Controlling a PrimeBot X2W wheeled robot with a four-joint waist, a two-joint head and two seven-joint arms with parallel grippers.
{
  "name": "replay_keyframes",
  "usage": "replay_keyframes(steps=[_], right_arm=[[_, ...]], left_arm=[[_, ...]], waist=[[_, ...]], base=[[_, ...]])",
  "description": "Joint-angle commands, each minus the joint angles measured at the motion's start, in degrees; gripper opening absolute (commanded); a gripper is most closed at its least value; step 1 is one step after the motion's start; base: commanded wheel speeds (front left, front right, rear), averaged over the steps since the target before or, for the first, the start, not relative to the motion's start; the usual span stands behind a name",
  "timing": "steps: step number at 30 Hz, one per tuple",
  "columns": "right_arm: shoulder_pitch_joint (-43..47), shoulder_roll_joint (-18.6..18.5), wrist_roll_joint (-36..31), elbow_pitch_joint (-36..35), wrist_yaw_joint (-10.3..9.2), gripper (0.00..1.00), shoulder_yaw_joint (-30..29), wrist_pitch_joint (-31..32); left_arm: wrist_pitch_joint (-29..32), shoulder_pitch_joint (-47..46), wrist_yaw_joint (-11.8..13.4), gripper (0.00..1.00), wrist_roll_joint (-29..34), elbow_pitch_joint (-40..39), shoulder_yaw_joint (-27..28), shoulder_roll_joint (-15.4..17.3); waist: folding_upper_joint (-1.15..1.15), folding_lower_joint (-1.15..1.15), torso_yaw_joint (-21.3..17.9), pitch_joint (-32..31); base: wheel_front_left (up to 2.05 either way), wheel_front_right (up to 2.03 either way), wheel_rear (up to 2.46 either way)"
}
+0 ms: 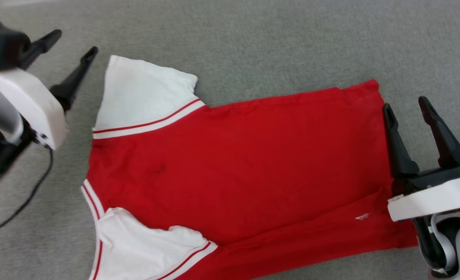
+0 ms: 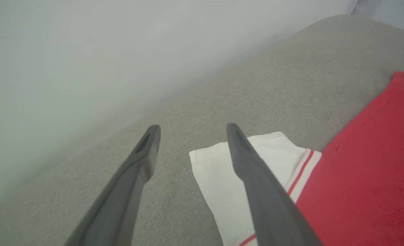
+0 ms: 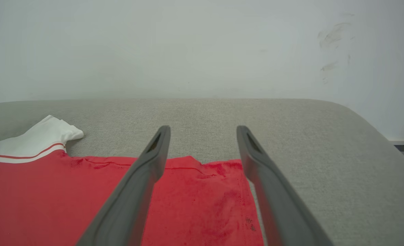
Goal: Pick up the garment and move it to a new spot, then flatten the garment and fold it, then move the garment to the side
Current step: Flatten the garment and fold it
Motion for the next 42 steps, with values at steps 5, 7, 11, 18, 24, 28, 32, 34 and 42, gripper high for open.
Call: replay_keyframes(steps=[5, 7, 11, 18, 24, 28, 32, 34, 42], right_arm=[[-2.08, 1.89, -0.09, 0.44, -0.02, 1.00, 1.87, -1.54], [-2.61, 2.46, 0.24, 0.98, -0.02, 1.00, 2.46, -2.28], [-2.84, 2.87, 0.97, 2.71, -0.02, 1.00, 3.74, -3.64], [-3.70, 3.60, 1.55, 4.87, -0.02, 1.00, 4.05, -5.44], [-3.81, 3.54, 1.13, 6.24, -0.02, 1.00, 3.68, -6.05], [-3.54, 2.99, 0.54, 6.94, -0.02, 1.00, 3.27, -5.49], [-3.82, 2.18, 0.03, 7.06, -0.02, 1.00, 2.89, -4.40], [-3.78, 1.62, -0.32, 7.13, -0.02, 1.00, 2.69, -3.57], [-4.64, -3.75, -0.38, 5.42, -0.02, 1.00, 2.45, 3.43]], left_arm=[[13.92, -10.04, -0.04, 1.00, -8.65, 6.14, -5.80, 5.64], [18.56, -13.33, -0.04, 1.00, -11.27, 8.56, -7.28, 6.93], [26.50, -17.28, -0.05, 1.00, -17.24, 14.60, -8.24, 6.22], [32.43, -21.57, -0.05, 1.00, -18.65, 20.56, -10.39, 5.19], [34.53, -21.03, -0.06, 0.71, -18.84, 21.63, -14.64, 4.84], [33.11, -20.08, -0.10, 0.00, -20.75, 21.27, -16.12, 3.17], [29.72, -20.09, -0.06, 0.00, -20.91, 20.63, -17.53, 3.81], [26.93, -19.85, -0.06, 0.00, -21.97, 20.22, -17.53, 3.19], [13.57, -18.50, -0.06, 0.00, -23.37, 14.70, -19.21, 4.31]], waist=[[0.00, -0.01, -4.56, 5.78], [0.00, -0.01, -5.58, 6.68], [0.00, -0.01, -7.15, 8.01], [0.00, -0.01, -8.67, 9.64], [0.00, -0.01, -8.63, 10.16], [0.00, -0.01, -7.90, 9.33], [0.00, -0.01, -6.96, 7.67], [0.00, -0.01, -6.37, 6.43], [0.00, -0.01, -2.97, 0.89]], base=[[0.00, 0.00, 0.00], [0.00, 0.00, 0.00], [0.00, 0.00, 0.00], [0.00, 0.00, 0.00], [0.00, 0.00, 0.00], [0.00, 0.00, 0.00], [0.00, 0.00, 0.00], [0.00, 0.00, 0.00], [0.00, 0.00, 0.00]])
